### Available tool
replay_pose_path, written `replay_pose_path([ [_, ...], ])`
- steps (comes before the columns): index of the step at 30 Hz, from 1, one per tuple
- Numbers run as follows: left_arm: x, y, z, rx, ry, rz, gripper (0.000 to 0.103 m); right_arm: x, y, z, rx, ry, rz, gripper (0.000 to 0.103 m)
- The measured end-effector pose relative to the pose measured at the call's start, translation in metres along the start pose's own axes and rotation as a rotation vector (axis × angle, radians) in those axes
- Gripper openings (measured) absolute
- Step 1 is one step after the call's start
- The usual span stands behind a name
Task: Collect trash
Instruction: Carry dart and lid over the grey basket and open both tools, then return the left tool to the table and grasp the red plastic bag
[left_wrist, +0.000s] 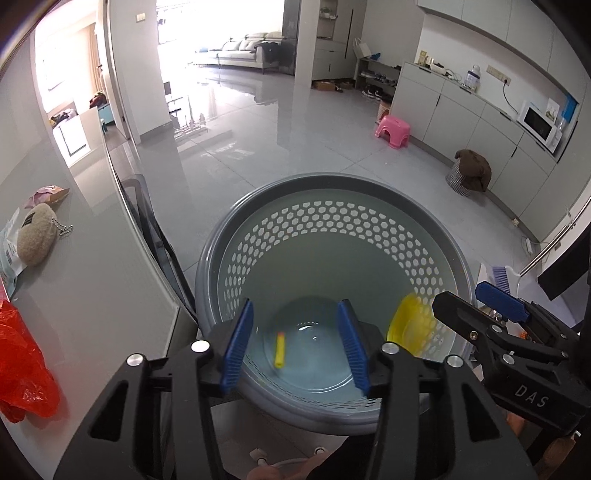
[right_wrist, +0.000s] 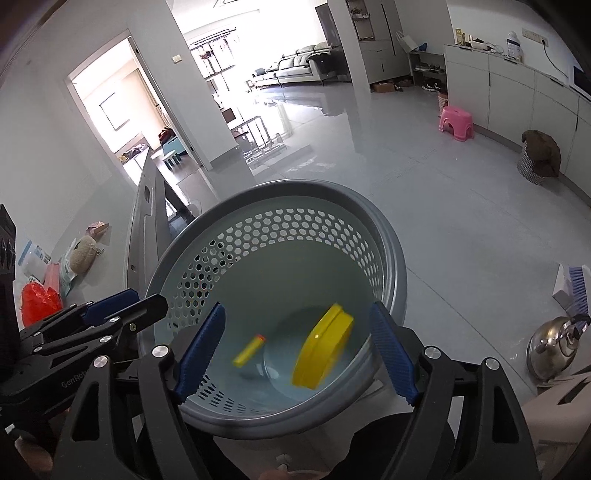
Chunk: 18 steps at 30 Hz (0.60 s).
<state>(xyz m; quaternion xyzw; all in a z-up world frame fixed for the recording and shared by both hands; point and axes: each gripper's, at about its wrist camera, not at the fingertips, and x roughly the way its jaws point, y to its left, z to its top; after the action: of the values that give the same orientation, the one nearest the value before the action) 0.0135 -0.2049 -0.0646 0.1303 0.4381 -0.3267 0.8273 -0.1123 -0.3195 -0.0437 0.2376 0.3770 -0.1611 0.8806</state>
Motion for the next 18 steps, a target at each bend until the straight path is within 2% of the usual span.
replay_pose_path([
  [10, -0.0041, 0.0038, -0.0028, -0.012, -0.004, 0.000, 0.052, -0.0019, 0.0008, 0.0018, 0.011, -0.007, 0.010, 0.078],
  [18, -0.0099, 0.0048, -0.0048, -0.021, -0.019, 0.006, 0.059, -0.0050, 0.0066, 0.0014, 0.008, -0.013, 0.015, 0.078],
])
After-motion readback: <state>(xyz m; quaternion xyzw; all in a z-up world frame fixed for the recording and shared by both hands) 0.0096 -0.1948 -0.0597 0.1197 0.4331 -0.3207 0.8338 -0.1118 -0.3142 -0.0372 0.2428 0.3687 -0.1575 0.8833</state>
